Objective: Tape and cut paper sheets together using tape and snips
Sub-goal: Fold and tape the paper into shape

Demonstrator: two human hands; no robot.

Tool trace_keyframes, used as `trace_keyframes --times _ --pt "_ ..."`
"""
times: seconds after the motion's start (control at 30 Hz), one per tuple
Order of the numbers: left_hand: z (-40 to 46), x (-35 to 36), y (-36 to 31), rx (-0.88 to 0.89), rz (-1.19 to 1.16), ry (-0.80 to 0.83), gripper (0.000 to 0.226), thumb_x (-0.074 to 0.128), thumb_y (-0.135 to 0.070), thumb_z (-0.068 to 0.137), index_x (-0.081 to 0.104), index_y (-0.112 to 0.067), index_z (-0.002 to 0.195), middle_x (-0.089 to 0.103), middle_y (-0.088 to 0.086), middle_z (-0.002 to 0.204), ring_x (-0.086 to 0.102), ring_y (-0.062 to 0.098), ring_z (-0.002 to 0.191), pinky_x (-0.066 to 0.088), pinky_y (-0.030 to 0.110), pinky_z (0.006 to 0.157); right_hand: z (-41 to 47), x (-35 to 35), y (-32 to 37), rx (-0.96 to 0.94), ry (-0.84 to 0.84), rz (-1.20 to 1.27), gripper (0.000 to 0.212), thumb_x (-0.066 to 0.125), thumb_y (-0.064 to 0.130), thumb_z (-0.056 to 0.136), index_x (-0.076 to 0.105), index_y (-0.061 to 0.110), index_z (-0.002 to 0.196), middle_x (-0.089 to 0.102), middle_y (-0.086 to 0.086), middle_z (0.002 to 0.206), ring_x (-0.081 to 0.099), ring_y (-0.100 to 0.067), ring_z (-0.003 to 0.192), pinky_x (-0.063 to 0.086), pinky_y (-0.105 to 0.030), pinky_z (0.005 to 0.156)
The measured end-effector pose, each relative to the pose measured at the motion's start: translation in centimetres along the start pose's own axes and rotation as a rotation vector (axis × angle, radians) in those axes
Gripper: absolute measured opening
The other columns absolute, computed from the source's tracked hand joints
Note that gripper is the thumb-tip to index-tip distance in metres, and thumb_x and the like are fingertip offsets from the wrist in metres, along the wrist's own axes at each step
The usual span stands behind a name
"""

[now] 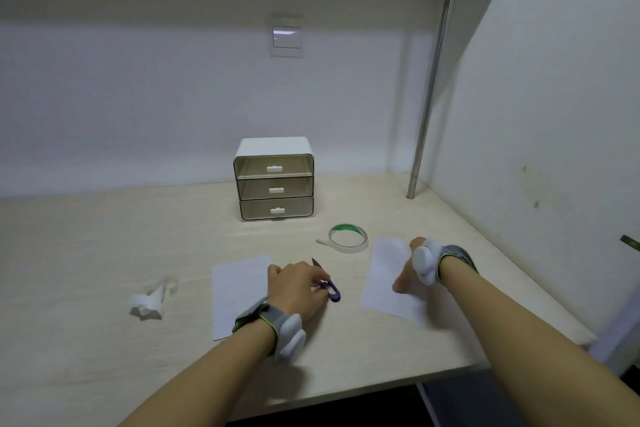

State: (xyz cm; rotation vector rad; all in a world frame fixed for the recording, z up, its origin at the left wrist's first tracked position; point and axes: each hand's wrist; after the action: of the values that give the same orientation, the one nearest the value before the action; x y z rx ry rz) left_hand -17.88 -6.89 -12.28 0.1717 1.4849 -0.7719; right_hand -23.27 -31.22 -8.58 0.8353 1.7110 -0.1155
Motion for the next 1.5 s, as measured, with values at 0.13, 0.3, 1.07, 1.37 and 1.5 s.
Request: trace_keyframes --times 0.13,0.3,1.07,1.37,1.5 --pt "0.6 0.2 -0.9 -0.032 -0.094 0.015 0.034 0.055 -0.035 0.088 0.060 -0.035 0.122 0.063 -0.009 0.117 0.055 0.014 0.112 0.028 0.032 0.092 -0.1 -0.1 -0.5 -0.046 -0.058 0.211 0.042 0.081 0.015 0.071 0.049 0.017 0.098 0.051 -0.005 0.098 0.048 -0.020 0.091 0.047 -0.036 0.090" --pt "1.3 -0.9 -2.3 -0.128 -0.503 0.010 0.066 0.064 -0.037 0.086 0.038 -0.016 0.143 0.059 0.001 0.129 0.057 0.020 0.115 0.042 0.034 0.102 -2.1 -0.3 0.4 -0.175 -0.109 0.705 0.023 0.077 -0.003 0.069 0.061 0.005 0.083 0.060 -0.010 0.077 0.058 -0.025 0.070 0.053 -0.030 0.060" --pt "-4.9 -9.8 11.0 -0.396 -0.864 -0.138 0.033 0.071 -0.008 0.079 0.062 -0.008 0.111 0.066 -0.002 0.055 0.055 0.002 0.041 0.042 0.011 0.045 -5.5 7.5 16.6 -0.372 0.140 0.921 0.027 0.061 0.012 0.090 0.053 0.004 0.066 0.053 -0.011 0.059 0.050 -0.018 0.041 0.047 -0.025 0.046" --pt "-5.9 -7.6 11.9 -0.418 -0.811 -0.063 0.055 0.064 -0.008 0.086 0.044 -0.004 0.136 0.069 0.015 0.086 0.063 0.010 0.057 0.050 0.016 0.053 -5.5 9.8 15.3 -0.340 0.079 0.799 0.041 0.067 0.027 0.087 0.051 0.011 0.052 0.042 0.004 0.037 0.034 -0.016 0.039 0.027 -0.017 0.040" --pt "-6.1 -7.1 12.2 -0.453 -0.810 -0.076 0.052 0.066 -0.009 0.084 0.049 -0.005 0.133 0.071 0.012 0.084 0.066 0.008 0.057 0.051 0.014 0.052 -5.7 10.1 14.9 -0.350 0.113 0.728 0.029 0.069 0.014 0.079 0.054 0.009 0.055 0.045 -0.004 0.047 0.037 -0.013 0.035 0.026 -0.018 0.041"
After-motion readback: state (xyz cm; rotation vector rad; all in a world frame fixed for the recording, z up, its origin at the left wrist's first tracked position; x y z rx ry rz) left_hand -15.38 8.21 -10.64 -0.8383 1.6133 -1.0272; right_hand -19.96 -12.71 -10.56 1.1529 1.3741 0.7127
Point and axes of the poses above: each hand's wrist, its own z-axis towards the middle knuckle, its own x-axis out of the palm, y = z × x
